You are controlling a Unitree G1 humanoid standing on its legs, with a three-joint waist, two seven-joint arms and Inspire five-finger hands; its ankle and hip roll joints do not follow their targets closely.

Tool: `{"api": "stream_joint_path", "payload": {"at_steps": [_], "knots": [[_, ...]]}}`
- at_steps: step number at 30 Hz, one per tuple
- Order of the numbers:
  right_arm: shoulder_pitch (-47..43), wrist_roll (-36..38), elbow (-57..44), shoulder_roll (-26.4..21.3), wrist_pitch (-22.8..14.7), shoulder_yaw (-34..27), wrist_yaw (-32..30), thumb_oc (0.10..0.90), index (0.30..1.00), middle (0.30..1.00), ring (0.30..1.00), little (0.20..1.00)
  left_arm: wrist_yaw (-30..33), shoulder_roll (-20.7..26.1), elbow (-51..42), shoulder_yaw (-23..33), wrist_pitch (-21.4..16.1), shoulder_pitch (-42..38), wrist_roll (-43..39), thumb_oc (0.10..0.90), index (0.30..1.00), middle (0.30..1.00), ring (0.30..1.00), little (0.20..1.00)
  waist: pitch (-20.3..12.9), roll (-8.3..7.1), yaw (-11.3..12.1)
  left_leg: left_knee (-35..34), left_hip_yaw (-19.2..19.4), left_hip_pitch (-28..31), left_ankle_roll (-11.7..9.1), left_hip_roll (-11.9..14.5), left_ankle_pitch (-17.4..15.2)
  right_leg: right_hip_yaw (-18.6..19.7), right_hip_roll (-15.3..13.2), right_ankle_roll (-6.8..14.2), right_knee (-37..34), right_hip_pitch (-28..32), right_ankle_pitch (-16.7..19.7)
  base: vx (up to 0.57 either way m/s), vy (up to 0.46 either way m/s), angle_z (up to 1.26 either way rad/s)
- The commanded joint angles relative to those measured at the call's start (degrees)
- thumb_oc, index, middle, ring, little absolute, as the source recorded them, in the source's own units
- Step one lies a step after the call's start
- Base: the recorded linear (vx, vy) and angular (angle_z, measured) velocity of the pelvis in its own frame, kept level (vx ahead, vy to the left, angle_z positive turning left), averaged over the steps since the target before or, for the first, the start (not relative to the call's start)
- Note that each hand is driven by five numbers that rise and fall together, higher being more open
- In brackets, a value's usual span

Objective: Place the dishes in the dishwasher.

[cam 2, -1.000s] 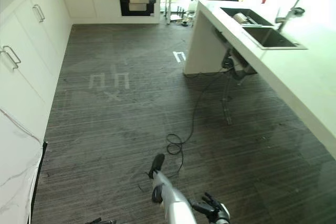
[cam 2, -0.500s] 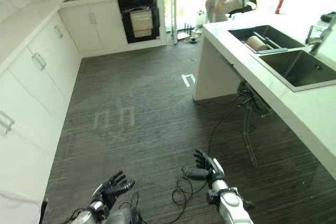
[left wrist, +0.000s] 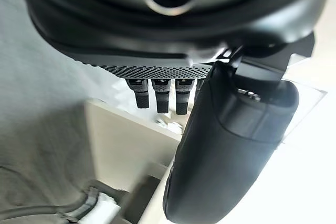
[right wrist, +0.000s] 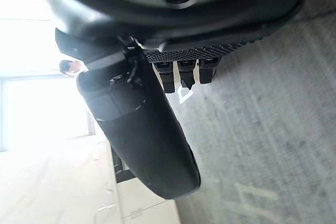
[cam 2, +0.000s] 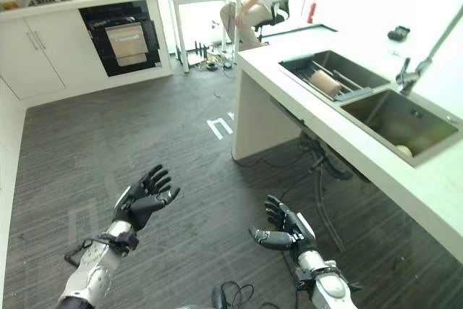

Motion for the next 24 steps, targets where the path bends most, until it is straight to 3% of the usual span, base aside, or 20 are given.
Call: {"api": "stream_joint_path", "payload": {"at_steps": [1, 3, 4, 5, 8, 9, 10, 13, 16, 19, 21, 22, 23, 24], "knots": [[-4.6, 1.5, -2.8, -1.8, -5.6, -1.3, 0.1, 0.800, 0.900, 0.900, 0.900, 0.900, 0.6, 2.4, -8.1, 0.3, -2.8, 6.2, 1.7, 0.800, 0.900, 0.900, 0.900, 0.900, -0.1, 1.42, 1.2, 5.9, -3.7, -1.6, -7.2, 7.3, -6.5, -1.6, -1.0, 0.3, -6.2, -9.2, 18.5, 0.15, 0.086, -0.23], [-4.8, 1.8, -3.5, -2.0, -5.4, -1.3, 0.1, 0.800, 0.900, 0.900, 0.900, 0.900, 1.0, 2.6, -9.1, 0.6, -2.7, 6.6, 1.5, 0.800, 0.900, 0.900, 0.900, 0.900, -0.1, 1.09, 1.2, 5.9, -3.4, -1.3, -7.3, 7.2, -6.7, -2.6, -0.7, 0.0, -8.0, -10.0, 17.4, 0.16, -0.048, -0.29], [-4.4, 2.8, -6.6, -2.8, -4.7, -2.0, 0.4, 0.800, 0.900, 0.900, 0.900, 0.900, 2.0, 3.4, -11.7, 1.4, -2.8, 7.2, 0.5, 0.800, 0.900, 0.900, 0.900, 0.900, 0.5, -0.35, 0.8, 5.9, -2.8, -0.2, -7.9, 7.1, -7.3, -6.8, 1.1, 0.4, -19.5, -10.1, 17.1, 0.26, -0.173, -0.23], [-4.1, 2.8, -7.7, -3.2, -5.1, -2.4, 0.9, 0.800, 0.900, 0.900, 0.900, 0.900, 2.4, 3.8, -12.9, 1.9, -2.8, 7.3, 0.2, 0.800, 0.900, 0.900, 0.900, 0.900, 0.9, -1.34, 0.5, 5.9, -2.1, 0.7, -8.4, 7.0, -7.8, -8.9, 1.3, 0.9, -26.0, -10.1, 18.4, 0.34, -0.243, 0.05], [-3.3, 3.8, -9.3, -4.2, -5.9, -2.8, 1.5, 0.800, 0.900, 0.900, 0.900, 0.900, 3.5, 4.3, -14.6, 2.3, -4.6, 7.9, 2.0, 0.800, 0.900, 0.900, 0.900, 0.900, 2.1, -4.49, -0.4, 5.9, -0.4, 3.3, -8.8, 5.0, -9.8, -10.8, -1.1, 2.5, -28.1, -16.2, 18.4, 0.25, -0.143, -0.52], [-2.9, 4.4, -10.2, -4.6, -6.0, -3.0, 1.5, 0.800, 0.900, 0.900, 0.900, 0.900, 4.3, 4.6, -15.1, 2.1, -5.7, 8.2, 2.2, 0.800, 0.900, 0.900, 0.900, 0.900, 2.3, -5.17, -0.9, 5.9, -0.3, 4.5, -8.5, 4.1, -10.7, -10.6, -1.6, 3.1, -28.1, -18.8, 20.5, 0.38, -0.127, -0.36], [-2.3, 4.6, -11.5, -4.7, -6.5, -3.2, 1.4, 0.800, 0.900, 0.900, 0.900, 0.900, 5.2, 4.4, -16.1, 2.2, -6.5, 8.2, 2.1, 0.800, 0.900, 0.900, 0.900, 0.900, 2.4, -5.41, -1.4, 5.9, -0.7, 5.5, -8.1, 3.6, -11.7, -10.3, -2.1, 3.3, -28.1, -20.4, 21.9, 0.41, -0.139, -0.18], [-2.6, 4.4, -12.6, -4.7, -7.7, -3.1, -0.5, 0.800, 0.900, 0.900, 0.900, 0.900, 6.0, 4.1, -16.9, 2.3, -8.3, 7.5, 1.9, 0.800, 0.900, 0.900, 0.900, 0.900, 1.9, -5.30, -1.4, 5.9, -0.4, 6.8, -8.1, 3.8, -13.5, -9.5, -1.4, 3.3, -28.1, -19.4, 18.7, 0.36, -0.171, 0.04], [-4.3, 4.1, -16.0, -5.1, -8.2, -4.4, -3.0, 0.800, 0.900, 0.900, 0.900, 0.900, 6.9, 3.8, -20.0, 2.9, -8.9, 5.7, 2.1, 0.800, 0.900, 0.900, 0.900, 0.900, -0.5, -4.69, -1.0, 5.9, 2.1, 7.6, -8.2, 5.9, -14.4, -9.3, -0.1, 1.2, -28.1, -15.4, 12.3, 0.34, -0.198, 0.31], [-5.4, 1.7, -17.5, -6.1, -7.9, -5.9, -3.6, 0.800, 0.900, 0.900, 0.900, 0.900, 7.3, 3.7, -21.7, 3.7, -9.1, 4.7, 2.0, 0.800, 0.900, 0.900, 0.900, 0.900, -1.5, -4.05, -0.8, 5.9, 4.1, 8.7, -9.0, 7.6, -14.1, -9.2, 1.0, -0.3, -28.1, -12.8, 9.7, 0.30, -0.112, 0.01], [-5.0, 1.0, -18.5, -7.4, -7.8, -7.4, -3.3, 0.800, 0.900, 0.900, 0.900, 0.900, 7.0, 3.5, -22.9, 4.5, -9.5, 4.1, 1.1, 0.800, 0.900, 0.900, 0.900, 0.900, -1.7, -3.95, -0.8, 5.9, 6.1, 9.7, -10.4, 8.9, -11.6, -9.6, 1.2, -1.6, -28.1, -11.3, 8.3, 0.29, -0.114, -0.11], [-4.7, 0.9, -18.8, -7.8, -7.8, -8.0, -3.1, 0.800, 0.900, 0.900, 0.900, 0.900, 6.8, 3.3, -23.2, 4.8, -9.9, 4.1, 0.7, 0.800, 0.900, 0.900, 0.900, 0.900, -1.7, -4.01, -0.8, 5.9, 6.6, 10.5, -11.4, 9.5, -8.5, -9.7, 1.4, -2.2, -28.1, -10.7, 7.6, 0.22, -0.110, 0.09], [-4.6, 1.3, -19.0, -8.2, -7.9, -8.4, -2.9, 0.800, 0.900, 0.900, 0.900, 0.900, 6.8, 3.2, -23.6, 4.9, -10.3, 4.1, 0.4, 0.800, 0.900, 0.900, 0.900, 0.900, -1.5, -4.26, -0.7, 5.9, 6.8, 11.2, -12.5, 9.9, -4.6, -9.6, 1.5, -2.9, -28.1, -10.2, 7.0, 0.29, -0.171, 0.14], [-4.8, 1.8, -19.0, -8.9, -8.3, -8.8, -2.3, 0.800, 0.900, 0.900, 0.900, 0.900, 7.0, 2.8, -24.3, 5.1, -11.1, 4.1, 0.5, 0.800, 0.900, 0.900, 0.900, 0.900, -1.1, -5.57, -0.1, 7.4, 7.1, 12.4, -14.0, 9.4, 2.3, -9.0, 0.7, -4.2, -28.1, -9.0, 5.9, 0.24, -0.176, 0.07]]}}
